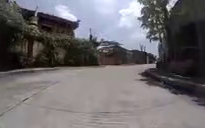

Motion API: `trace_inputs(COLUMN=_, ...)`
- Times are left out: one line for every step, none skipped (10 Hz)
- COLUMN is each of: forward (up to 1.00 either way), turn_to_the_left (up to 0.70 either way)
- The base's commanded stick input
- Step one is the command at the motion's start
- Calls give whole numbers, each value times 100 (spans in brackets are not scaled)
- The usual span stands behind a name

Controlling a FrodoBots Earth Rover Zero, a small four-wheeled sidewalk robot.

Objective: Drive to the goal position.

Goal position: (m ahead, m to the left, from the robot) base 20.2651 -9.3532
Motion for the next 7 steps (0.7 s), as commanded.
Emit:
trace_inputs(forward=100, turn_to_the_left=-1)
trace_inputs(forward=100, turn_to_the_left=0)
trace_inputs(forward=100, turn_to_the_left=0)
trace_inputs(forward=100, turn_to_the_left=0)
trace_inputs(forward=100, turn_to_the_left=0)
trace_inputs(forward=100, turn_to_the_left=0)
trace_inputs(forward=100, turn_to_the_left=0)
